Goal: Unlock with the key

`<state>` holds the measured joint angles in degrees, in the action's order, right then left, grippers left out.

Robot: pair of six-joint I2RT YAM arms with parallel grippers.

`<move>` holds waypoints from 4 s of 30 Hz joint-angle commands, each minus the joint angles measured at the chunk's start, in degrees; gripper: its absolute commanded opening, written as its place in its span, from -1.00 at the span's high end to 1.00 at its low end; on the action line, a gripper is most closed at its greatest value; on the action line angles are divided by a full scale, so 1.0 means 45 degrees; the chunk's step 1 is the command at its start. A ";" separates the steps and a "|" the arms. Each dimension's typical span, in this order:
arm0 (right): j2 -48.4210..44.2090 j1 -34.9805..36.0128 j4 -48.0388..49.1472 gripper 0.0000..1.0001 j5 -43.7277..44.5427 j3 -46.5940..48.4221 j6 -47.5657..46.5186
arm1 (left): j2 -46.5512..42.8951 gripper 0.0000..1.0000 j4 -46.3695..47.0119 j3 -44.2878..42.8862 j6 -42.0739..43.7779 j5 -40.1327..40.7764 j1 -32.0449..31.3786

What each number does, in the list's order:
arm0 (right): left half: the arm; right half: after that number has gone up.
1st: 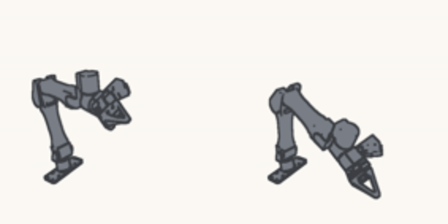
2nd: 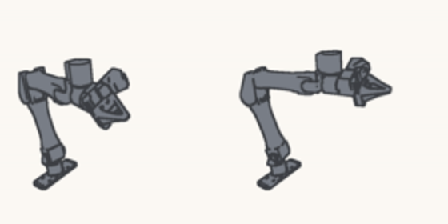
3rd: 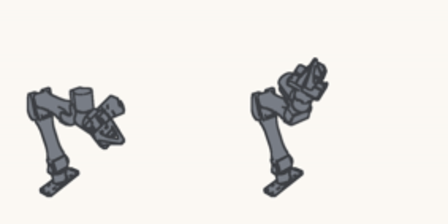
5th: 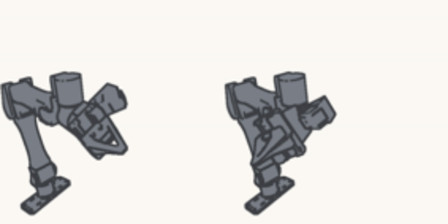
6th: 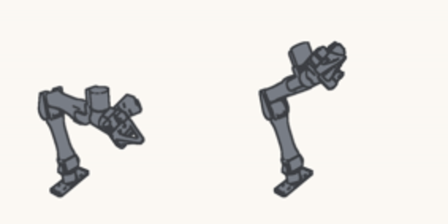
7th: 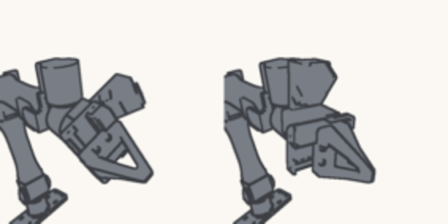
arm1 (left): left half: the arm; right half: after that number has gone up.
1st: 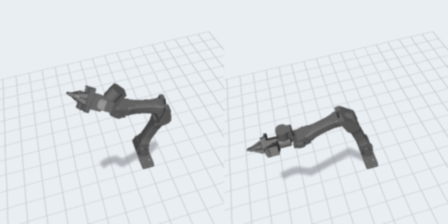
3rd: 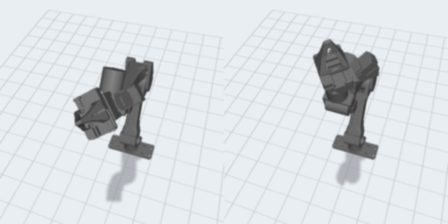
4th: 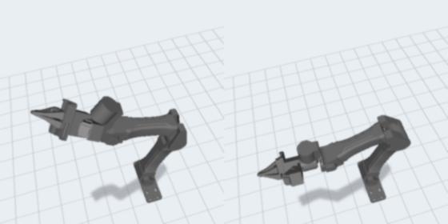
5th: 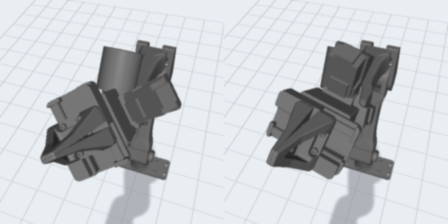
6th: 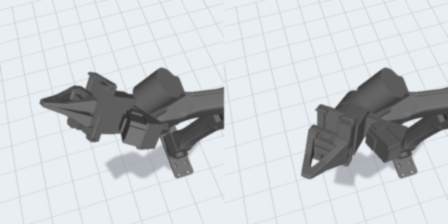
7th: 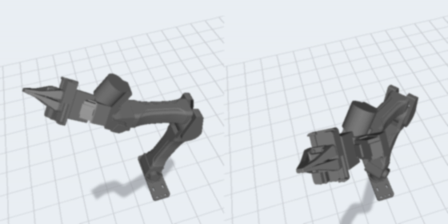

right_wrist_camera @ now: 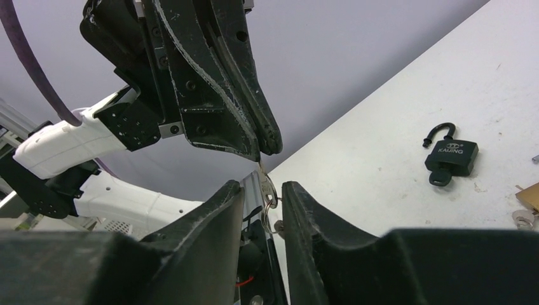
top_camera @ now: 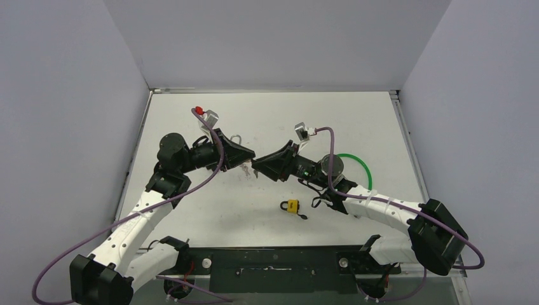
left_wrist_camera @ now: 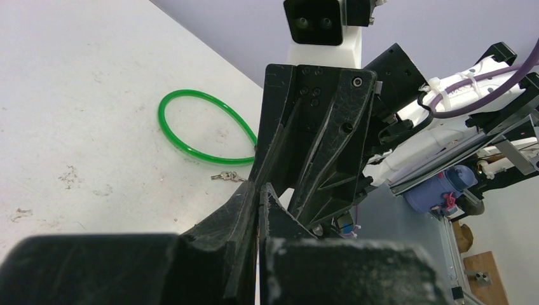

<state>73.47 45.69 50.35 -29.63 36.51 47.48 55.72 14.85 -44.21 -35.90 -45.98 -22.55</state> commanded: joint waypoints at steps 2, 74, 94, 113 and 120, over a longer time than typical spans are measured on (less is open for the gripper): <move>-0.0500 -0.0129 0.1032 0.58 -0.0095 -0.0067 0.0003 | -0.0215 1.00 0.0782 -0.0489 -0.0108 -0.0242 -0.0049; -0.5039 -0.6267 -1.0077 1.00 0.5522 -0.3568 0.0482 | 1.0095 -0.41 -0.5957 -0.3648 -0.3343 1.1661 -0.7871; -0.4862 -0.6307 -0.9743 1.00 0.5139 -0.3788 0.0695 | 0.9842 -0.45 -0.8308 -0.5458 0.0712 1.2062 -0.6396; -0.4902 -0.6319 -0.9454 1.00 0.4623 -0.4124 0.0905 | 0.9394 -0.80 -0.6548 -0.3119 -0.5540 1.5480 -0.8722; -0.4926 -0.6324 -0.9309 1.00 0.4475 -0.4232 0.0977 | 1.0200 -0.63 -0.7229 -0.3695 -0.6379 1.6507 -0.8882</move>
<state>52.03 17.61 5.04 -8.60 17.41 51.55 99.72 -16.51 -58.35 -60.10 22.63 -61.95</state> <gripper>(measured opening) 0.040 0.851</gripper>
